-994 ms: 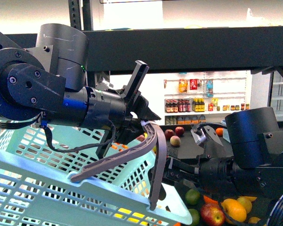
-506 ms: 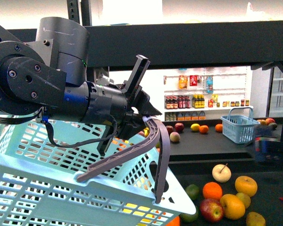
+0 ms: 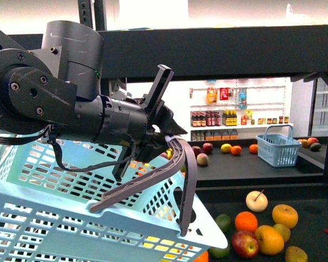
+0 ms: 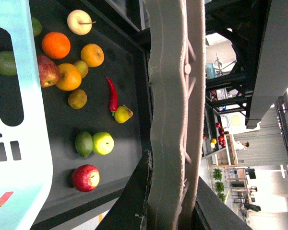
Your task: Pick lemon from shelf
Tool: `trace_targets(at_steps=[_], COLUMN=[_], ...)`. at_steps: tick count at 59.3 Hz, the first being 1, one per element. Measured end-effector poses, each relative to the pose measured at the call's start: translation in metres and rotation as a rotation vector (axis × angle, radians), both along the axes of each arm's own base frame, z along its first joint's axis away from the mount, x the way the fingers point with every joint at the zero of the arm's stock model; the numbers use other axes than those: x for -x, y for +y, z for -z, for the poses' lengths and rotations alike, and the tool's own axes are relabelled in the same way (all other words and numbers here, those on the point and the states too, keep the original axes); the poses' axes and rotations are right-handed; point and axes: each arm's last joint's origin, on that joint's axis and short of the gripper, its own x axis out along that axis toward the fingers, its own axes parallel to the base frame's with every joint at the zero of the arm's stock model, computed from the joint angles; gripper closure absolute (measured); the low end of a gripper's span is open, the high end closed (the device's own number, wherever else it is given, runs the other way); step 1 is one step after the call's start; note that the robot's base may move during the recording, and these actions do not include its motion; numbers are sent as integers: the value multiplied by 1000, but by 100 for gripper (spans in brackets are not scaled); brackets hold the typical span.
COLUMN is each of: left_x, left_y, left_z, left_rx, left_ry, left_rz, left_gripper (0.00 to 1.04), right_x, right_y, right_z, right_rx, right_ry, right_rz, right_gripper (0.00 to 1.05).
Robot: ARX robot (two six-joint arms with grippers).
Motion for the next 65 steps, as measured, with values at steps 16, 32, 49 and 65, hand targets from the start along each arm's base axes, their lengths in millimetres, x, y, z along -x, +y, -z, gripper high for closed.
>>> trace_targets(at_steps=[16, 32, 49, 65], left_x=[0, 0, 0, 0], left_y=[0, 0, 0, 0], left_z=[0, 0, 0, 0], left_rx=[-1, 0, -1, 0], left_ry=[0, 0, 0, 0], left_rz=[-1, -1, -3, -2], left_gripper=[94, 94, 94, 94], right_x=[25, 26, 26, 26], right_y=[11, 24, 25, 25], right_z=[18, 26, 39, 38], right_rx=[19, 19, 18, 16], right_ry=[-69, -75, -76, -83], right_rz=[18, 10, 8, 9], right_gripper=[88, 98, 98, 98])
